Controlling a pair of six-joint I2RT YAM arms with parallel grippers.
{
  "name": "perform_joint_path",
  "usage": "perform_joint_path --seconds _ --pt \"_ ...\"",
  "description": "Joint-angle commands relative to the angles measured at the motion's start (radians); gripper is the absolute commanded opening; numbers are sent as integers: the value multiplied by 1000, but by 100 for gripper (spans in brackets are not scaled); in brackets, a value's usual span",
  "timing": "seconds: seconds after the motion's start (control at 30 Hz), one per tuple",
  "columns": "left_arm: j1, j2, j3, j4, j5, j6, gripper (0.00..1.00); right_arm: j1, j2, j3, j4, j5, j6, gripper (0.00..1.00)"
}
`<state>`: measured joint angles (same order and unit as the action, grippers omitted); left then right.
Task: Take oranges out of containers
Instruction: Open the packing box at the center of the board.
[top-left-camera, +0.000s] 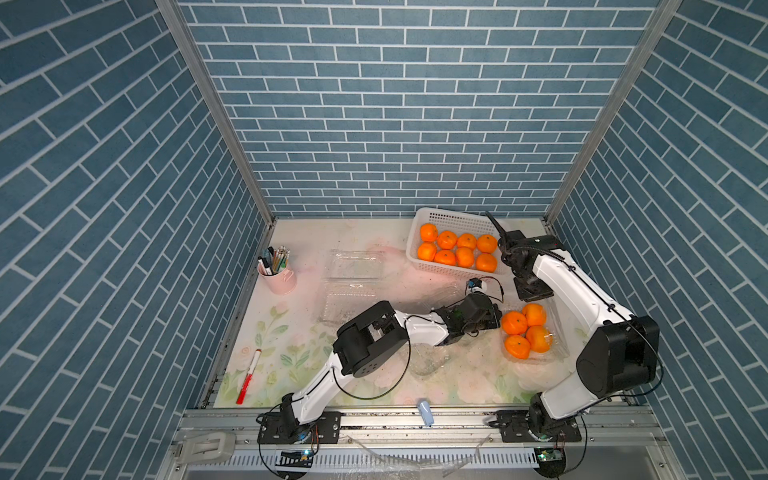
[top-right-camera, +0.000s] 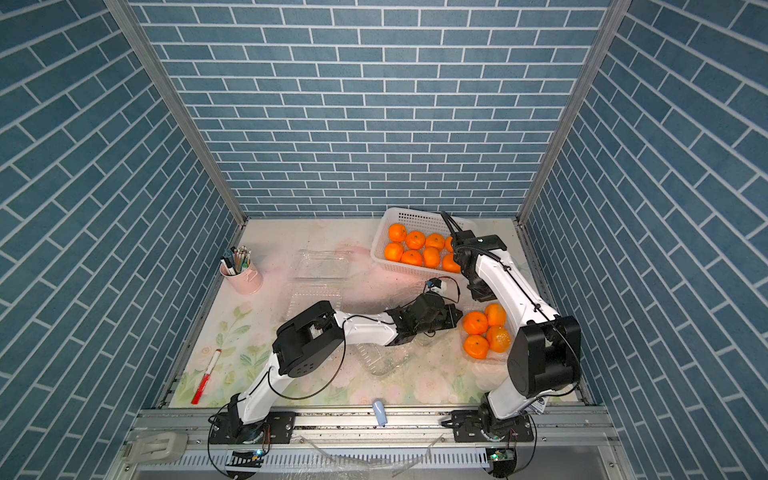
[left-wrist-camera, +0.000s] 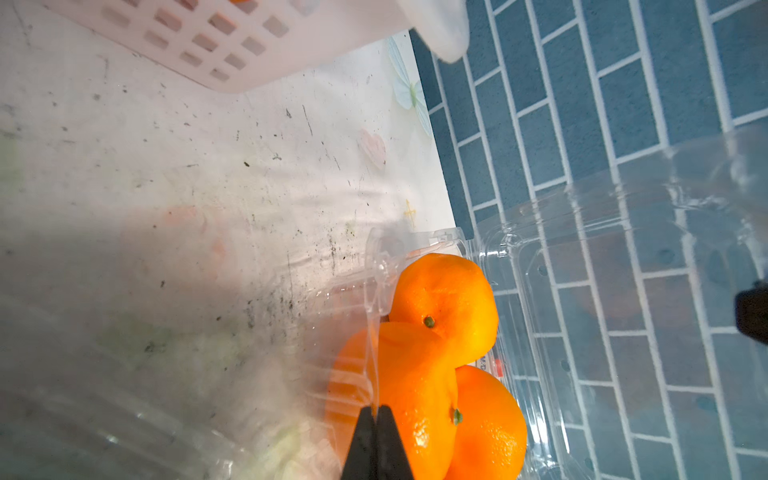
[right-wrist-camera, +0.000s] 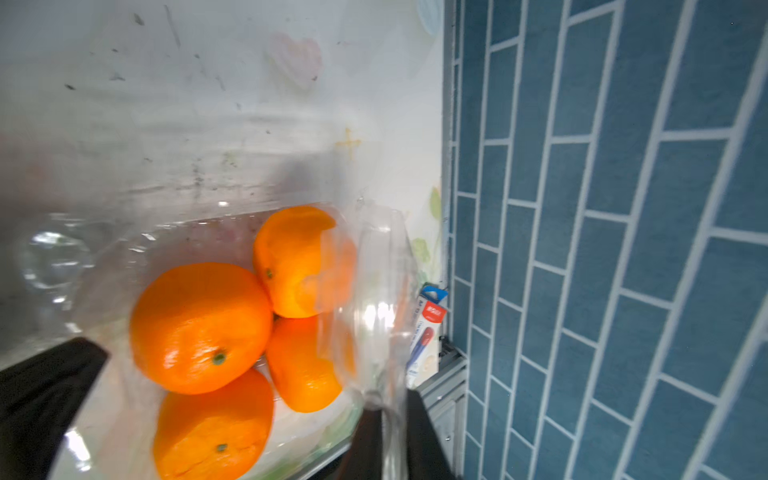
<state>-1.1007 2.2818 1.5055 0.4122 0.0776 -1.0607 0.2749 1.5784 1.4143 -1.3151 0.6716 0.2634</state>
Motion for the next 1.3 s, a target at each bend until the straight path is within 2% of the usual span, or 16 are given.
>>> perform_joint_path --seconds 0.0,0.1,0.17,0.33,0.43,0.5,0.53,0.67,0.77,0.93,1.13,1.23,1.27 --pt "2 -42 -11 -15 -19 22 0 -40 1 20 -47 118 8 36" --pt "1 -48 -13 -21 -21 29 0 -96 -6 23 -30 130 11 53" --pt "2 -54 -17 -28 -25 36 1 -130 -15 27 -16 123 15 58" --pt "4 -64 -26 -39 -36 46 13 -201 -34 40 6 78 19 62" --pt "5 -66 -27 -43 -35 47 29 -231 -46 46 10 52 22 63" --pt "4 -67 -27 -44 -33 49 37 -235 -72 44 33 -21 22 66" --pt "4 -70 -27 -44 -32 51 43 -235 -96 30 58 -98 20 68" --pt "5 -88 -27 -58 -42 69 52 -236 -198 -51 148 -345 53 69" --pt "5 -108 -28 -80 -47 95 58 -235 -246 -122 205 -507 82 74" --pt "5 -158 -45 -108 -61 145 61 -234 -251 -223 275 -649 112 66" --pt "5 -249 -86 -144 -60 213 66 -234 -211 -301 343 -683 123 58" --pt "5 -313 -120 -170 -83 255 83 -234 -187 -321 365 -651 123 56" --pt "5 -339 -136 -178 -93 267 99 -235 -179 -323 367 -633 123 56"
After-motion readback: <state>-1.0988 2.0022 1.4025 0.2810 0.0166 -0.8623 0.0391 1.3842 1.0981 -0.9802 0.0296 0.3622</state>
